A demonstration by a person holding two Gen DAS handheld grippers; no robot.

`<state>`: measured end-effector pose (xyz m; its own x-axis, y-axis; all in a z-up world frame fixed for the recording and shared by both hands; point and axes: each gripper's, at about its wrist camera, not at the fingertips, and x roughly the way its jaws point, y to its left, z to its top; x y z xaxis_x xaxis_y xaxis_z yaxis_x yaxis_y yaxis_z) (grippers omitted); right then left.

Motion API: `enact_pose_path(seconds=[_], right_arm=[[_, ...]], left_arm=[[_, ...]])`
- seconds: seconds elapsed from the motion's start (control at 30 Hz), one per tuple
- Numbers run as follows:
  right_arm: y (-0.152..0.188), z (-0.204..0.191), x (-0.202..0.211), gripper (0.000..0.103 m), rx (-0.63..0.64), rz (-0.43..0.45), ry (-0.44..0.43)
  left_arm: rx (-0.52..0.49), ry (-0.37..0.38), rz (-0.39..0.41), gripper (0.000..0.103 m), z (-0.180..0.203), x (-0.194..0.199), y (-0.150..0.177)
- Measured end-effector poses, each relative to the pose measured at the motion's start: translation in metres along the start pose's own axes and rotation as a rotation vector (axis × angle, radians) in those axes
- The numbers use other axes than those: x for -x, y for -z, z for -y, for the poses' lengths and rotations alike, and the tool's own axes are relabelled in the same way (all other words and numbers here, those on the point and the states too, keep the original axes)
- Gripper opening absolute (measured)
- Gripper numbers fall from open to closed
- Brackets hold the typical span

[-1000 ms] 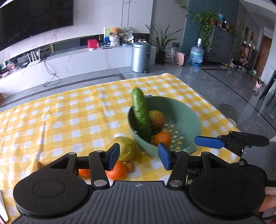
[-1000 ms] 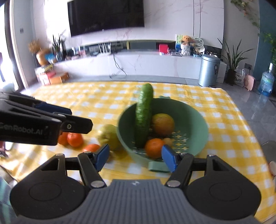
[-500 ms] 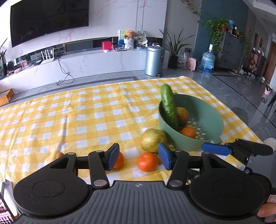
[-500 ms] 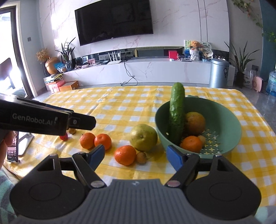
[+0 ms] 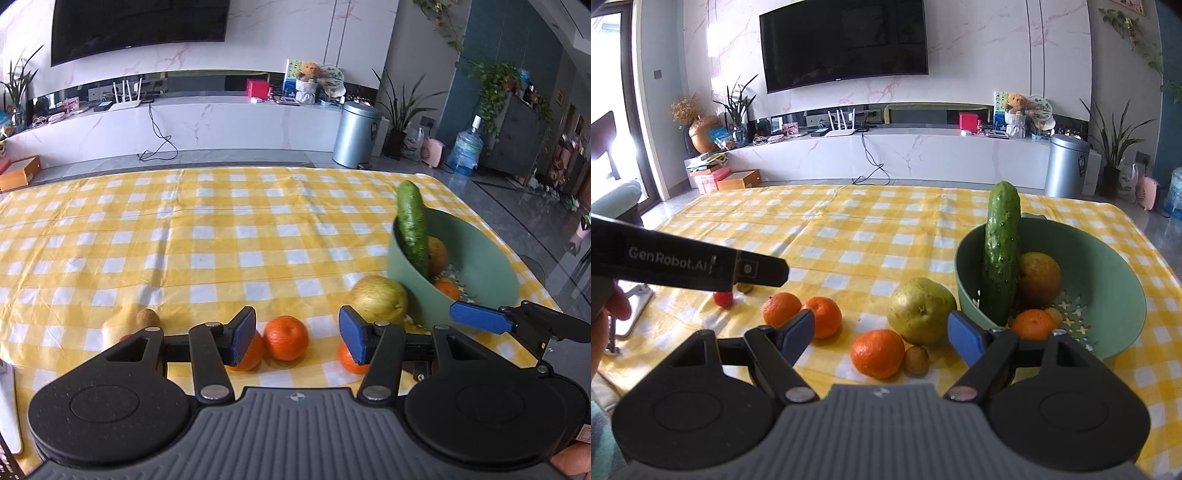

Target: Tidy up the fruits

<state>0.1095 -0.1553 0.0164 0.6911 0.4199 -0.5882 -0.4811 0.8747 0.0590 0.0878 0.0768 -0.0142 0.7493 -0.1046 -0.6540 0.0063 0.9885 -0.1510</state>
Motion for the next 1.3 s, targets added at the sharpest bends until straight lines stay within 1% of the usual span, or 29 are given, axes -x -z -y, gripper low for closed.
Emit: enact_pose_path(seconds=[0.03, 0.13, 0.17, 0.23, 0.3, 0.37, 0.5, 0.63, 0.73, 0.83, 0.97, 1.03, 1.1, 1.17, 1.3], right_arm=[[0.001, -0.002, -0.003, 0.076, 0.004, 0.001, 0.013], [0.003, -0.005, -0.014, 0.076, 0.011, 0.000, 0.035], [0.004, -0.006, -0.017, 0.075, 0.014, -0.003, 0.041], [0.006, -0.008, -0.023, 0.070, 0.024, -0.005, 0.056], [0.009, -0.011, -0.029, 0.069, 0.041, 0.000, 0.074], [0.010, -0.012, -0.034, 0.069, 0.042, -0.004, 0.084], [0.011, -0.005, -0.043, 0.069, -0.015, -0.016, 0.076], [0.016, 0.000, -0.051, 0.069, -0.060, -0.039, 0.065], [0.017, 0.001, -0.052, 0.069, -0.063, -0.039, 0.054], [0.019, -0.003, -0.055, 0.067, -0.035, -0.047, 0.034], [0.022, -0.010, -0.056, 0.065, 0.013, -0.046, 0.027], [0.023, -0.013, -0.057, 0.057, 0.032, -0.049, 0.020], [0.025, -0.017, -0.058, 0.053, 0.061, -0.061, 0.023], [0.025, -0.021, -0.060, 0.053, 0.083, -0.064, 0.025], [0.027, -0.027, -0.063, 0.053, 0.122, -0.073, 0.035]], left_arm=[[0.005, -0.002, 0.006, 0.062, -0.003, -0.001, 0.001], [0.021, -0.013, 0.020, 0.068, -0.010, -0.005, 0.004], [0.029, -0.017, 0.019, 0.068, -0.013, -0.007, 0.005], [0.051, -0.018, 0.005, 0.068, -0.018, -0.014, 0.006], [0.068, -0.019, -0.013, 0.068, -0.023, -0.023, 0.009], [0.064, -0.025, -0.032, 0.068, -0.024, -0.029, 0.011], [0.033, -0.040, -0.060, 0.068, -0.021, -0.041, 0.016], [0.043, -0.053, -0.075, 0.068, -0.023, -0.047, 0.019], [0.063, -0.063, -0.093, 0.068, -0.028, -0.050, 0.020], [0.077, -0.064, -0.104, 0.068, -0.032, -0.051, 0.022], [0.068, -0.071, -0.118, 0.068, -0.032, -0.055, 0.023], [0.069, -0.073, -0.130, 0.068, -0.033, -0.059, 0.024], [0.061, -0.087, -0.139, 0.067, -0.034, -0.063, 0.025], [0.049, -0.096, -0.126, 0.067, -0.033, -0.064, 0.026], [0.059, -0.090, -0.109, 0.066, -0.036, -0.064, 0.025]])
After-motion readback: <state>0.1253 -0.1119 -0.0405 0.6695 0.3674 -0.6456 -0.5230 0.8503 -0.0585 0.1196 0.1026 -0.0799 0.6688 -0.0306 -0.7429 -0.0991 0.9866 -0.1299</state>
